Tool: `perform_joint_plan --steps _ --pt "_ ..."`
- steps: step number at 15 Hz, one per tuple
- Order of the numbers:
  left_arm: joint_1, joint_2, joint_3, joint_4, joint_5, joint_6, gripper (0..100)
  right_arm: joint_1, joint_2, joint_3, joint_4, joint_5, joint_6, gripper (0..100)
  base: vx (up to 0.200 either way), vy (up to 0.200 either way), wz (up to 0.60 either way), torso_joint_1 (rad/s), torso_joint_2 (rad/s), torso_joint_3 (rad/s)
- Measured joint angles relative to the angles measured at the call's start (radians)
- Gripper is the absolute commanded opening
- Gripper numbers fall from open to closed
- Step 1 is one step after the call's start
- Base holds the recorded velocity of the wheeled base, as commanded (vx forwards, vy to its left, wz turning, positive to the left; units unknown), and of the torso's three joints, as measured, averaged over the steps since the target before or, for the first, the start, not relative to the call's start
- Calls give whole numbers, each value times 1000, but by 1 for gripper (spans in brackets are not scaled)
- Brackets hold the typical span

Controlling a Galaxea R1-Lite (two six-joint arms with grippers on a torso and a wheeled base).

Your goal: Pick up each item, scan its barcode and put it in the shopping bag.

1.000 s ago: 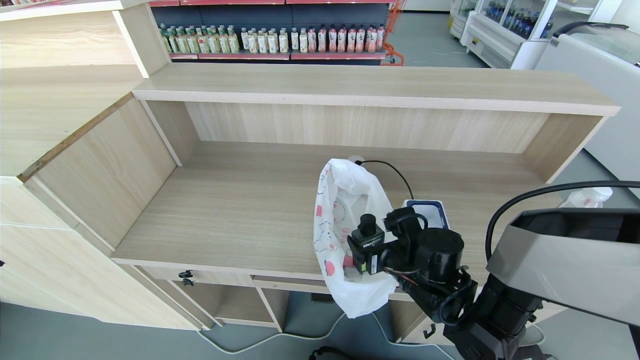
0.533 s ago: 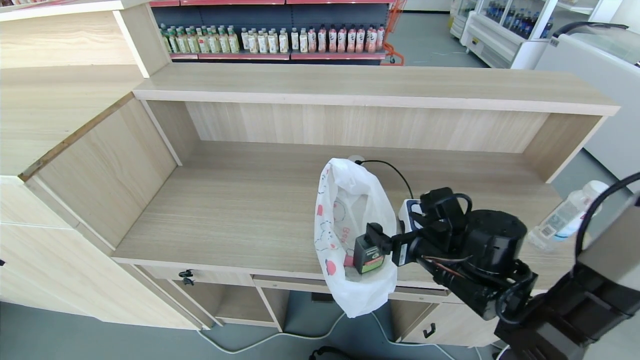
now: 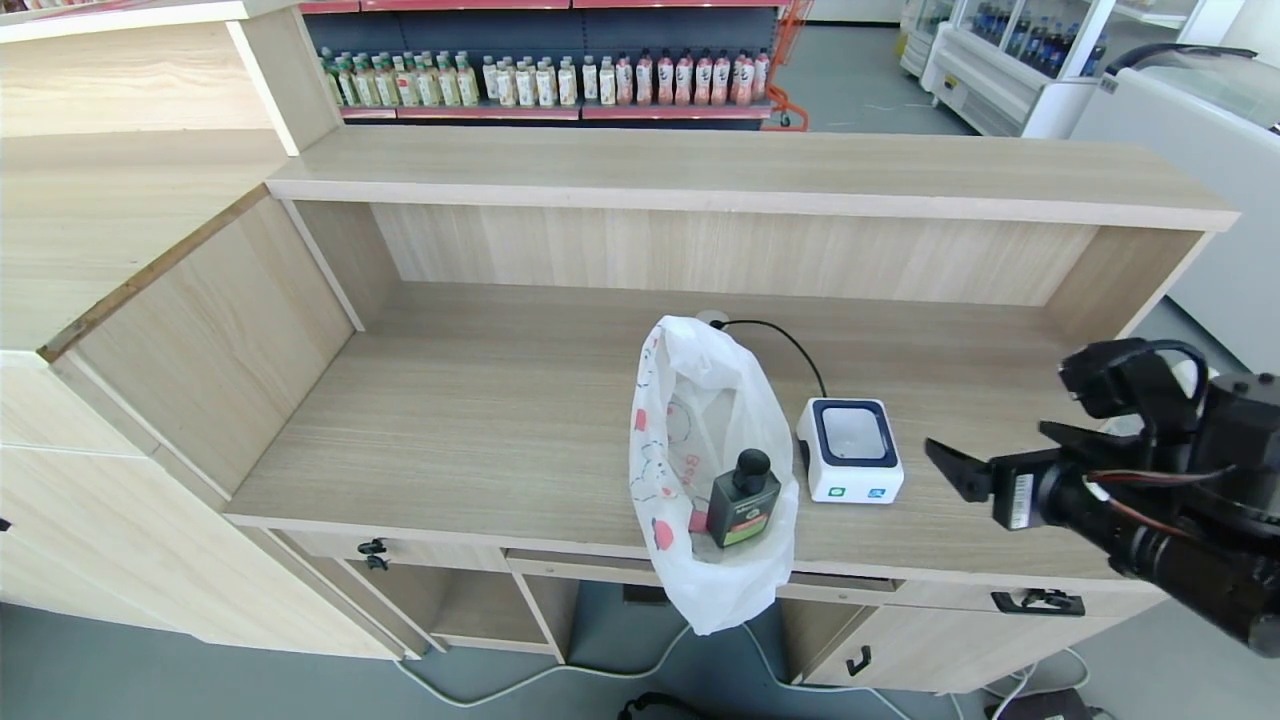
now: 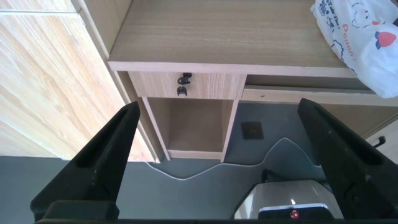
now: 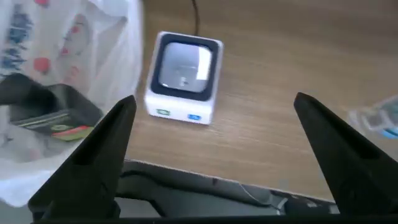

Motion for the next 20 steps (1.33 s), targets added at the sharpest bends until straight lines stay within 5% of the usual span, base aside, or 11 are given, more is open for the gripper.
perform_joint_plan --steps 3,7,11,20 --pt "0 0 0 0 0 0 100 -100 -154 22 203 -210 30 100 0 0 0 0 0 0" --pt "0 0 0 0 0 0 100 -102 -239 29 307 -479 84 100 0 0 0 0 0 0" --pt "0 0 0 0 0 0 100 -29 -348 16 322 -318 126 100 0 0 0 0 0 0" --pt "0 0 0 0 0 -1 100 -64 -529 105 328 -245 -14 100 0 0 0 0 0 0"
